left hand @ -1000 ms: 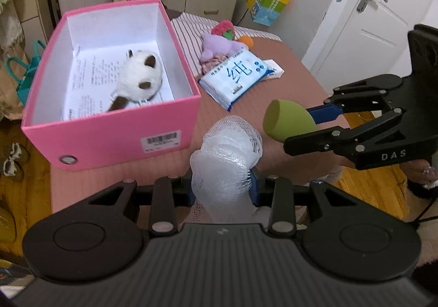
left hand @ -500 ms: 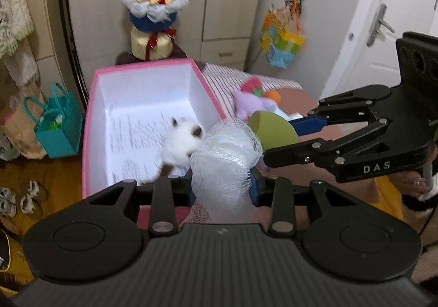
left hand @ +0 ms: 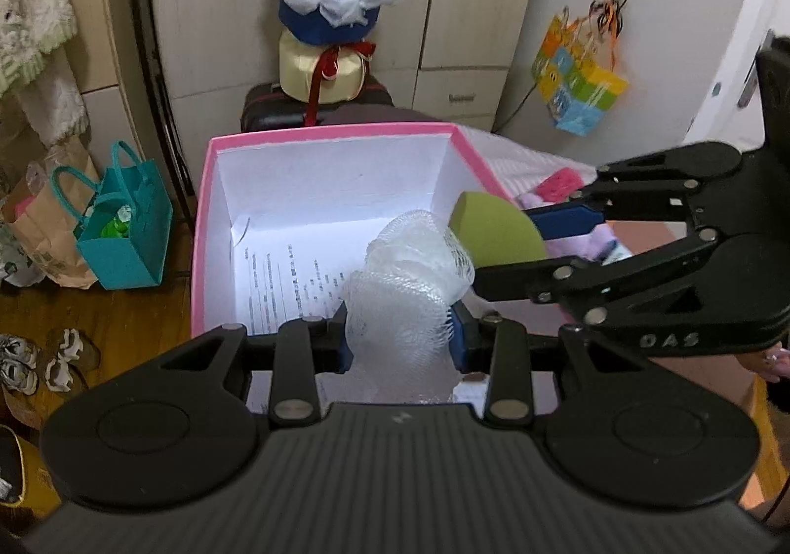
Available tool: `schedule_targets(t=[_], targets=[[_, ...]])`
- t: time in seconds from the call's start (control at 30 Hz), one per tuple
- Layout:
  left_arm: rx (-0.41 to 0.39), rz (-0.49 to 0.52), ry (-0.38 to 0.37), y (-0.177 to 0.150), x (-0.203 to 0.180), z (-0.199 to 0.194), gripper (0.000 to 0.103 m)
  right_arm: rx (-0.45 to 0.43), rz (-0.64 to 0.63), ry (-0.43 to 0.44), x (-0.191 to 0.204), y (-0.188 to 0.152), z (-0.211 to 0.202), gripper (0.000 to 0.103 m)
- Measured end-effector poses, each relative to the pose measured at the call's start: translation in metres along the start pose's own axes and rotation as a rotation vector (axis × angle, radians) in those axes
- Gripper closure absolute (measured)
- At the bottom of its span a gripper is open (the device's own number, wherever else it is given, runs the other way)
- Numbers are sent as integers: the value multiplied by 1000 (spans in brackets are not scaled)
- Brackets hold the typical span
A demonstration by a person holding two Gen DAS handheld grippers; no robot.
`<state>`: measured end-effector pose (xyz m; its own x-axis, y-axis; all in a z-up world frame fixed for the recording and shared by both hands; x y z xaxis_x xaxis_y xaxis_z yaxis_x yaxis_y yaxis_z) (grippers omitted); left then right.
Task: Organize soft objects
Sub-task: 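Open both tools to drop the puff and sponge into the box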
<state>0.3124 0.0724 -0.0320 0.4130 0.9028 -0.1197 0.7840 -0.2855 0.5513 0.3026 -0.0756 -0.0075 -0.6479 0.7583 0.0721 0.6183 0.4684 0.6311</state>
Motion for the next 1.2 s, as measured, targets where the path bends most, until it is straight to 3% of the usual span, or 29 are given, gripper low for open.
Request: schedule_targets(t=[0.37,0.47,0.53,0.57,0.87,1.2], targets=[[87,-38,16,17,19,42,65,100,-67,-39,-17,12,52,63],[80,-84,-6,17,24,41,57,111,-82,-41,-17,12,59,61],[58,-107,-4,17,26,37,42,105,-80,-31,-17,13,60,61],[42,-110,5,17,26,33,41,99,-79,-21,-18,15,61,60],[-56,-86,8,8,17,-15,37,-14,8,94,-15,4,12,54],[-90,11,14,-27,-17,-72,33,-85,51,28,7,-29,-63,48]])
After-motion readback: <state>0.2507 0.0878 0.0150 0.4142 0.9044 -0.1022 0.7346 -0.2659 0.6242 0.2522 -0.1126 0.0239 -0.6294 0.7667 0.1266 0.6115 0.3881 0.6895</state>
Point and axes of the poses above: each gripper's, at about its wrist camera, not at the fingertips, and z roughly the way its jaws point, x to its left, y to its top, the point moved 5 cm from there along z, roughly the way its jaws point, and after that the axes turned 10 degrees about x, right-handed, at the moved point
